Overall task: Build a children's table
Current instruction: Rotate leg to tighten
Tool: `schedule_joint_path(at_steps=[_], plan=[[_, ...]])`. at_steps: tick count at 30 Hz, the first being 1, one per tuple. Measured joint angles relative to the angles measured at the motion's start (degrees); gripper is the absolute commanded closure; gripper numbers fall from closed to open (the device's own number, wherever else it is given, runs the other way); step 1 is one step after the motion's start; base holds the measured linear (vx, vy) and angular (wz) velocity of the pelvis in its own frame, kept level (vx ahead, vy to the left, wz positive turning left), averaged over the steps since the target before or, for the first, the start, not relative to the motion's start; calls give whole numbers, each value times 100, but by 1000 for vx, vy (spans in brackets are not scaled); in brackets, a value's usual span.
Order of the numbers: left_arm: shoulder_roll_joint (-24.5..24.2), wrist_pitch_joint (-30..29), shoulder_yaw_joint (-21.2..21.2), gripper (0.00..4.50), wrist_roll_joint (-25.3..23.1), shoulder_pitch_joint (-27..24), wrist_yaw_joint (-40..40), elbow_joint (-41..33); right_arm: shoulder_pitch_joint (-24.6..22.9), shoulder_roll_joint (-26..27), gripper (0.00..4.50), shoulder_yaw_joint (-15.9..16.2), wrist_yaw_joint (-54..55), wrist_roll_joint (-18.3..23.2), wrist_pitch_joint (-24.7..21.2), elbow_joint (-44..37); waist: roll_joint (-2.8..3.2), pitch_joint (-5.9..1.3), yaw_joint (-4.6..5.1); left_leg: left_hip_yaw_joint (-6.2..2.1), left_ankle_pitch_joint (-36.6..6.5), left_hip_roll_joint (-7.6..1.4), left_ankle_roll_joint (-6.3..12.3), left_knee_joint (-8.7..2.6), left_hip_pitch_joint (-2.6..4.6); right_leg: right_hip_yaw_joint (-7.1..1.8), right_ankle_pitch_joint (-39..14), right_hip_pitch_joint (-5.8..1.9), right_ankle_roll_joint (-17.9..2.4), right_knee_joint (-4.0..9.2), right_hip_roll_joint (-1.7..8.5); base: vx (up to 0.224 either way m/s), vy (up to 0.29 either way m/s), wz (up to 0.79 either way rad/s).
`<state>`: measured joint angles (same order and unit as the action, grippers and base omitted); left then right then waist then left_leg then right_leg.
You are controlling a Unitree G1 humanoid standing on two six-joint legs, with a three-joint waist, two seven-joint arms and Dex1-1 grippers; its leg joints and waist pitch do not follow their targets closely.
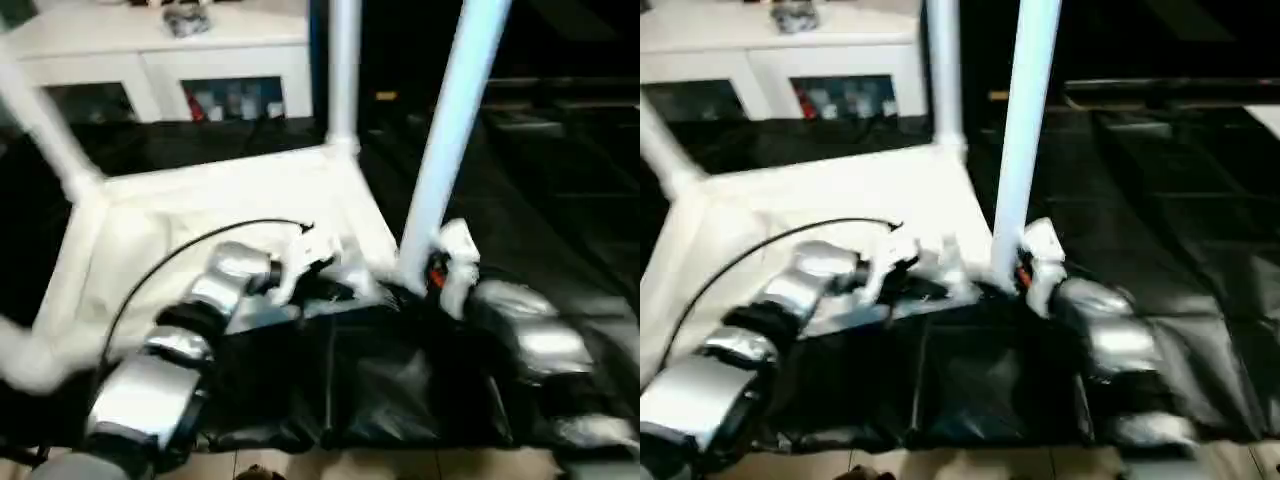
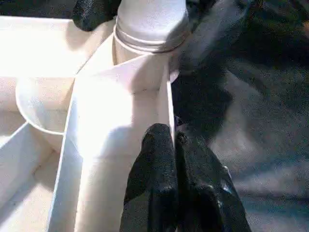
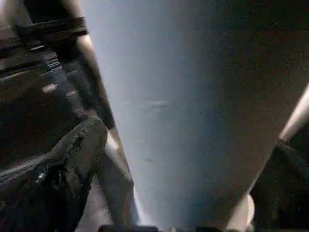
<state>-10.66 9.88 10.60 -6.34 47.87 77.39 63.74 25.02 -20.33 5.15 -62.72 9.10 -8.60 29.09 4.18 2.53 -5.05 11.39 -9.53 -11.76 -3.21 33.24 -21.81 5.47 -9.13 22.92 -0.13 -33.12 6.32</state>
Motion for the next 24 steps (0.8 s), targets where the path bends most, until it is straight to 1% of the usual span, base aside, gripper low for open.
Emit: schedule_joint_path(at_steps=[1,2,4,6,9,10,11,14,15,18,24], plan=[[-26,1,9,450,0,0,72,0,0,-14,3,28,-118,3,-7,-11,0,0,-7,0,0,0,0,0,0,0,0,0,0,0,0,0,0,0],[-65,2,17,450,0,0,181,0,26,-57,36,85,-374,36,-61,-9,-1,1,-7,1,0,0,0,1,-1,-1,0,0,0,-1,0,0,0,0],[-115,2,50,450,0,0,371,0,76,-137,37,188,-669,49,-143,-6,-1,1,-12,1,0,0,0,4,0,-1,1,-3,-1,-2,1,0,0,0],[-139,3,60,450,0,0,475,0,128,-171,71,220,-844,49,-214,34,-2,1,-15,2,0,0,0,3,-5,-5,1,-4,-1,-2,1,0,0,0],[-174,8,60,450,0,1,606,0,222,-252,83,328,-1079,50,-281,103,-2,1,-23,4,0,0,0,3,-6,-6,1,-4,-1,-4,1,0,0,0],[-183,9,64,450,0,1,647,0,237,-263,101,341,-1136,51,-320,110,-3,1,-25,3,0,-1,0,2,-7,-6,1,-4,-1,-4,1,0,0,0],[-189,8,64,450,0,1,686,0,266,-265,101,354,-1207,53,-350,136,-3,1,-30,3,0,-1,0,2,-9,-6,1,-4,-1,-5,1,0,0,0],[-191,8,69,450,-1,1,775,0,295,-267,137,355,-1316,57,-426,160,-3,1,-44,3,0,-1,0,3,-12,-6,1,-4,-1,-5,1,0,0,0],[-191,8,72,450,-1,1,809,0,306,-266,137,356,-1343,57,-450,165,-3,1,-49,3,0,-1,0,3,-12,-6,1,-3,-1,-5,1,0,0,0],[-191,6,71,450,-1,1,837,0,328,-266,165,362,-1395,56,-452,208,-2,1,-61,3,0,-2,0,4,-12,-6,1,-3,-1,-5,1,0,0,0],[-197,5,64,450,-2,4,835,0,349,-254,180,361,-1394,89,-435,247,-2,1,-61,3,0,-2,0,5,-11,-5,1,-3,-1,-8,1,0,0,0]])
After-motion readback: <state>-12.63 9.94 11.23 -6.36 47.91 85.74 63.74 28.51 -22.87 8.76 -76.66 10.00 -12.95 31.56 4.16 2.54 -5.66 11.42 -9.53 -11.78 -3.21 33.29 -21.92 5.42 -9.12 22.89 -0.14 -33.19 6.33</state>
